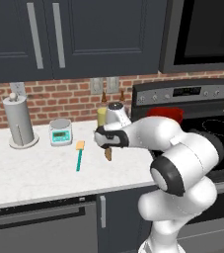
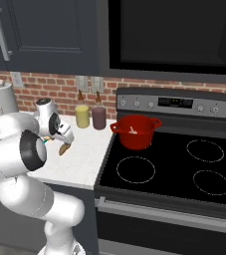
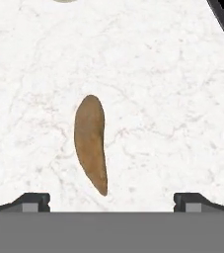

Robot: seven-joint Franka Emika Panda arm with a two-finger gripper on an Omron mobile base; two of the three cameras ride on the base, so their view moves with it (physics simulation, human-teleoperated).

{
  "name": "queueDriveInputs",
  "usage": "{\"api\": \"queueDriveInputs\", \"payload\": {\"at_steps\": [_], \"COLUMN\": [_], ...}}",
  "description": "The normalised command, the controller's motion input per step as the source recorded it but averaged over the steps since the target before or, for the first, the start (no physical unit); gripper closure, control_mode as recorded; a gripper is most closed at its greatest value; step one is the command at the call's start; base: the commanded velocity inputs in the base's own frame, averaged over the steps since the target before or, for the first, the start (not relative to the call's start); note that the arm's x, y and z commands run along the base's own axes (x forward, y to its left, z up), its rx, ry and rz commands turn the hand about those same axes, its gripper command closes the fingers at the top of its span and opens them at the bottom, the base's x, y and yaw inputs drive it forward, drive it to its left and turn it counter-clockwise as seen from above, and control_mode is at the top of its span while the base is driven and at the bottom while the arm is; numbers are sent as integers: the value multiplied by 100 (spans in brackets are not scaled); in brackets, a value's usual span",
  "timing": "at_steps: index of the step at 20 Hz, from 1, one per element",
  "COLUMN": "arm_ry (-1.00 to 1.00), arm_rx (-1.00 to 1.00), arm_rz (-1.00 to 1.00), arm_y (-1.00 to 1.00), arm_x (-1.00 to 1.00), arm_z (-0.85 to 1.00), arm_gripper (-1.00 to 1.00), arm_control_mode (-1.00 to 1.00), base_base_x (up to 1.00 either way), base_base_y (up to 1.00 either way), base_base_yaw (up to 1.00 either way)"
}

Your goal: Put the garlic and sweet potato in the pot. Retrieve the spatula and lightly stir the vegetables in the pot.

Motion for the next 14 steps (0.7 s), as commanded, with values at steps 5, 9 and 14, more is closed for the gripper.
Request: {"api": "queueDriveInputs", "payload": {"at_steps": [5, 9, 14], "arm_ry": [1, 3, 5], "arm_rx": [0, 0, 0], "arm_rz": [0, 0, 0], "arm_y": [16, 1, 0], "arm_x": [33, 28, 16], "arm_z": [-49, -30, -31], "arm_gripper": [-100, -100, -100], "arm_control_mode": [-100, -100, -100], "base_base_x": [0, 0, 0], "base_base_y": [0, 0, 0], "base_base_yaw": [0, 0, 0]}}
